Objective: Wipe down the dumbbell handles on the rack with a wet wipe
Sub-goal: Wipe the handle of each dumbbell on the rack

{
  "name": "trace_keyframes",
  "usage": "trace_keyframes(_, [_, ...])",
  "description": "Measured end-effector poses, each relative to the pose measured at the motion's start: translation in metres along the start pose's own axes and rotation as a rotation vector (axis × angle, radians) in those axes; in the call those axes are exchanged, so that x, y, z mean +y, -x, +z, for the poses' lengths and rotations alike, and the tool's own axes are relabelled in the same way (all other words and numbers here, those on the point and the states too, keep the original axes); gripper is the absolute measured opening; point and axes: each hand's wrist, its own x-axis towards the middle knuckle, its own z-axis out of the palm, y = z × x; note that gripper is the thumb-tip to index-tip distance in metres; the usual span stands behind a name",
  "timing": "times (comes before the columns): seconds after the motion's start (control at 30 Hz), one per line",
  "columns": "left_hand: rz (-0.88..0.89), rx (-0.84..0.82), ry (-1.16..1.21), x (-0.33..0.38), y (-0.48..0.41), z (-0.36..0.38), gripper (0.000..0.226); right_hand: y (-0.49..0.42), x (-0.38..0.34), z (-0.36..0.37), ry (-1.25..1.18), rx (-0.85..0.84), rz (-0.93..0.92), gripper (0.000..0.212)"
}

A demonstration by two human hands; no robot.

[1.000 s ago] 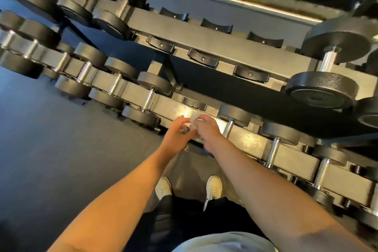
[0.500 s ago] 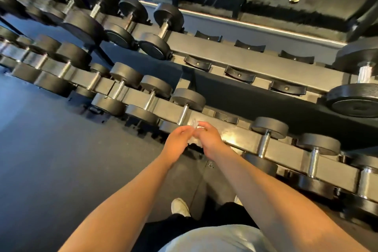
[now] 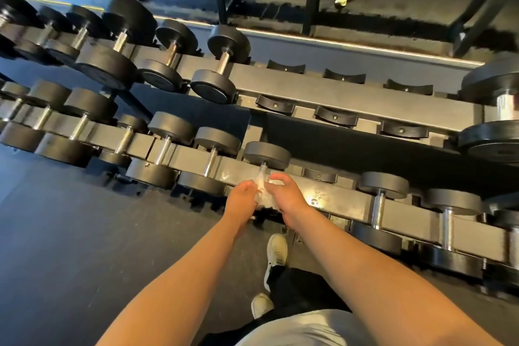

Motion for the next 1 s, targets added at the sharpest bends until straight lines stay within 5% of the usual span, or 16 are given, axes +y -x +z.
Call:
trace_keyframes(0.27, [-0.052,0.124,0.053,0.017,-0.074,-0.012,0.02,-0.085,-0.023,0.03,-0.052,0.134,0.039,0.024])
trace_keyframes(0.43, [0.193,0.143,-0.212,0.005,-0.113,-0.011,0.027,-0.116,-0.019,0.034,-0.142,0.162,0.12,0.024])
trace_keyframes(0.53, [0.325,-0.032,-0.38,-0.003,-0.129,-0.01,0.028,-0.131,-0.01,0.034,-0.206,0.16,0.178,0.023])
trace_keyframes(0.67, [0.088,-0.274,-0.373,-0.008,-0.141,-0.011,0.04,-0.142,0.002,0.037,-0.293,0.178,0.244,0.029])
trace_keyframes(0.83, [0.032,-0.359,-0.358,-0.018,-0.164,-0.016,0.052,-0.152,0.014,0.043,-0.315,0.185,0.299,0.034])
trace_keyframes(1.0, [-0.039,-0.267,-0.355,-0.03,-0.191,-0.02,0.023,-0.163,0.024,0.058,-0.385,0.195,0.325,0.024])
